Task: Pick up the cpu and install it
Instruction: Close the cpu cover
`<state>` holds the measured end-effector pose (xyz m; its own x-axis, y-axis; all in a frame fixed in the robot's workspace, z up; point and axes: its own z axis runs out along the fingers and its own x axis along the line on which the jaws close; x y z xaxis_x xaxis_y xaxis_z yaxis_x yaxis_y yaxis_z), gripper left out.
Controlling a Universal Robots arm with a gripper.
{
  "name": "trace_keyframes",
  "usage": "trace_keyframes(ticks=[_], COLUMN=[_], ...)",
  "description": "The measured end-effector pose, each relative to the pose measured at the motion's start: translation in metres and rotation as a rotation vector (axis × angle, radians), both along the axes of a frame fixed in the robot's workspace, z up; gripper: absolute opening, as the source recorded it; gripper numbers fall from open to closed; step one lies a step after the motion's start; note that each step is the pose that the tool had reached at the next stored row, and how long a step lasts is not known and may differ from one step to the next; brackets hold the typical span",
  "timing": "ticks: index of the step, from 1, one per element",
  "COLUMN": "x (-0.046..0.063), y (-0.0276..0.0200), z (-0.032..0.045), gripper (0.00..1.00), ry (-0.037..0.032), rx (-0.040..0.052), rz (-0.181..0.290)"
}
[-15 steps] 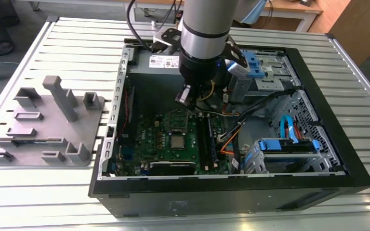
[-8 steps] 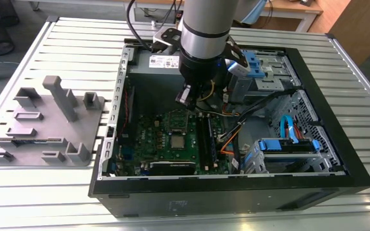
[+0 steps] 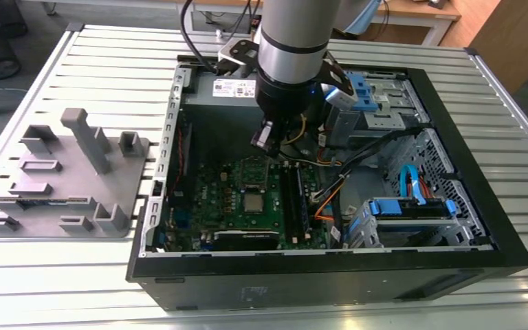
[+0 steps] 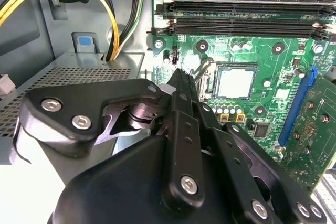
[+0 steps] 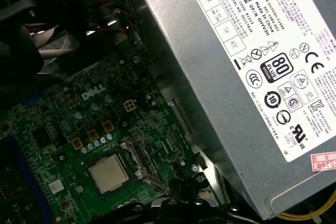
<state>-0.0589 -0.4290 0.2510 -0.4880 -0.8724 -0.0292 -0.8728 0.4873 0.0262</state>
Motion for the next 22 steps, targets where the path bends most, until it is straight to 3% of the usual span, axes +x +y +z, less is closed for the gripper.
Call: trace_keyframes(ticks=[12,22], x=[0.0000,0.0000], y=[-0.0005,-0.0054], z=[0.0006,0.0005], gripper=[0.11,0.11], ry=[0.0002,0.0000], rx=[-0.0003,0.0000], rz=[0.018,0.041])
